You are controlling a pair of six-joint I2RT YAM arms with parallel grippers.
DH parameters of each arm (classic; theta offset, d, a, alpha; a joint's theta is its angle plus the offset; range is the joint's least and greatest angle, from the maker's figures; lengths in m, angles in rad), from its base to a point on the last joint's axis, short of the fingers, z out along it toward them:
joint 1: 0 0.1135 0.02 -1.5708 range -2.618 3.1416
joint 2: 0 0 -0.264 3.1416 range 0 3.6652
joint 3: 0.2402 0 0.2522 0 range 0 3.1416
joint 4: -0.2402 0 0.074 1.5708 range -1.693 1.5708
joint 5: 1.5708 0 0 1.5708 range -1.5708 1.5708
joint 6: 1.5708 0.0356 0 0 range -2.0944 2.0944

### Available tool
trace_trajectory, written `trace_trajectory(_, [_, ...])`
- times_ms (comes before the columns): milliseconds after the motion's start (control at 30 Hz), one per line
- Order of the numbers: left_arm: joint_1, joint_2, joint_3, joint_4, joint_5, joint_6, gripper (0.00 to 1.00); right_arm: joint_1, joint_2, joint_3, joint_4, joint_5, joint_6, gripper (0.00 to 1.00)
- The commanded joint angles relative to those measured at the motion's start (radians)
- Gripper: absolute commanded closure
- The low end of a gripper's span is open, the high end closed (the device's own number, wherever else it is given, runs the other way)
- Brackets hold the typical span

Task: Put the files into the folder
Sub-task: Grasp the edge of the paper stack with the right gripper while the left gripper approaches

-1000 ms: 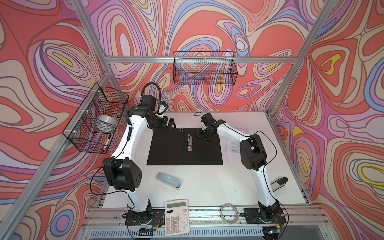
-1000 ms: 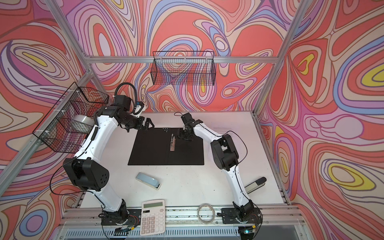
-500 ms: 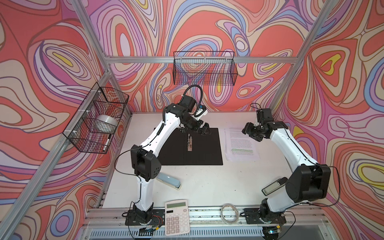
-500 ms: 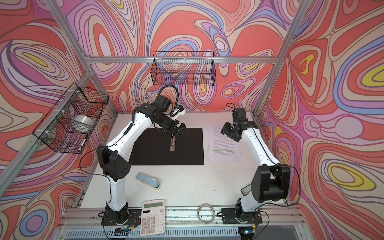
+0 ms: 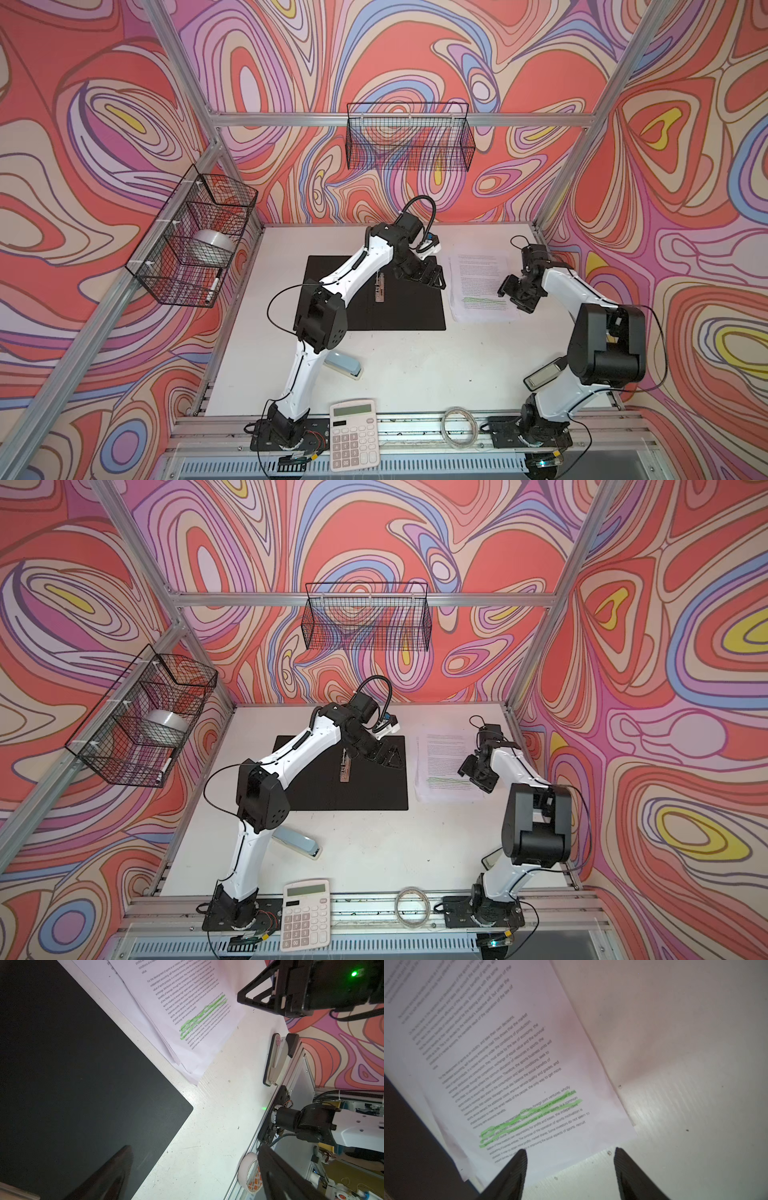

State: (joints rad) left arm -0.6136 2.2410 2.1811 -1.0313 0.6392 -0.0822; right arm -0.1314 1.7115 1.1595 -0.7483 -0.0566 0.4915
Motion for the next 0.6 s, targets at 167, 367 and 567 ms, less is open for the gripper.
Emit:
trace_trajectory(167, [0.008, -0.048, -0.039, -0.027, 0.017, 0.072, 0.05, -0.014, 0.122, 0.013, 0.079, 0.070, -0.043, 0.29])
trace_trajectory(367, [0.008, -0.094, -0.101, -0.018, 0.005, 0.081, 0.05, -0.017, 0.182, 0.027, 0.095, 0.049, -0.073, 0.28])
trace_trajectory(567, [0.009, -0.122, -0.150, -0.023, -0.014, 0.097, 0.05, -0.017, 0.220, 0.047, 0.076, 0.048, -0.097, 0.33])
